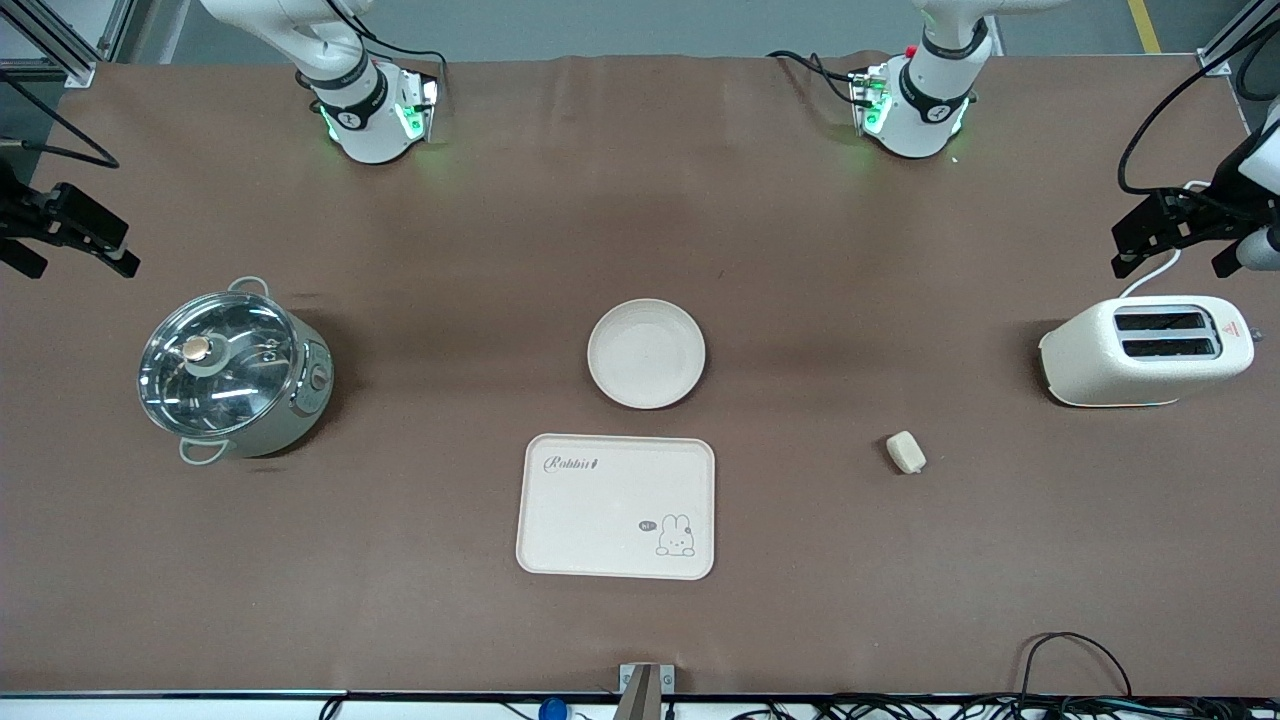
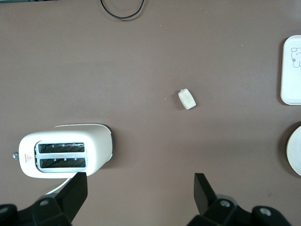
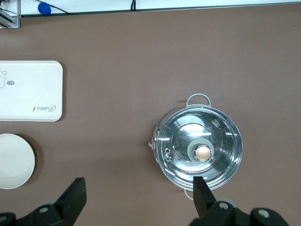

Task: Place bun in plate and plate on tray
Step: 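Reach the left gripper toward the small cream bun beside the toaster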

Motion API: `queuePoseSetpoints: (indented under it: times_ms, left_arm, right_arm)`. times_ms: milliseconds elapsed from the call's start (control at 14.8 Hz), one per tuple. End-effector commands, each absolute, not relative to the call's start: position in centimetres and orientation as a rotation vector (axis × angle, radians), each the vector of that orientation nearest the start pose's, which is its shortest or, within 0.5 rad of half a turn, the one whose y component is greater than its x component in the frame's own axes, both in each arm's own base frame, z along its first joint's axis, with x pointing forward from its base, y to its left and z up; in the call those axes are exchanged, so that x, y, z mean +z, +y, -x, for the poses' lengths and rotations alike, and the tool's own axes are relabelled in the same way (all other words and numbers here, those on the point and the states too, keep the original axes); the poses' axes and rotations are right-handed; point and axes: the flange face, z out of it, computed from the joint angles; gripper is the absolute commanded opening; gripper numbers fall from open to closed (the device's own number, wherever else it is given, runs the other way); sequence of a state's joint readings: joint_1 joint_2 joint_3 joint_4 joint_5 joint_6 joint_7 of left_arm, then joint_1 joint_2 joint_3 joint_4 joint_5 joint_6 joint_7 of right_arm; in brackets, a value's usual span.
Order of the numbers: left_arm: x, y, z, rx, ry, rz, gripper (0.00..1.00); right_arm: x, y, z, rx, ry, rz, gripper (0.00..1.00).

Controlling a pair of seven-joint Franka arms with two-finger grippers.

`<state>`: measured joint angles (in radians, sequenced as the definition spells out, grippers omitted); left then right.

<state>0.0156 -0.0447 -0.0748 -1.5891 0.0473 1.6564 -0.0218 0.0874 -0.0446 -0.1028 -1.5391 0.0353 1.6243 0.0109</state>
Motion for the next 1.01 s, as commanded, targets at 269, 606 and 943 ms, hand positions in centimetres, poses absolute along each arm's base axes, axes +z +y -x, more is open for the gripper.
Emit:
queuePoseSetpoints:
  times_ms: [269,606,943]
  left_arm:
    - [64.8,-2.8,-55.6,-0.147,0.103,3.086,1.0]
    - [50.4,-7.0,-60.8,0.136,0.024,3.094,1.0]
    - [37.2,-11.4,-65.1,0.062,-0.101,3.121,1.0]
  right_arm:
    - [67.7,-1.0,-54.6,-0.217,0.071,3.112,1.0]
    - [66.4,-0.8,-55.5,-0.184,0.071,3.112,1.0]
    - [65.7,-0.6,-55.9,-0.165,0.064,3.114,1.0]
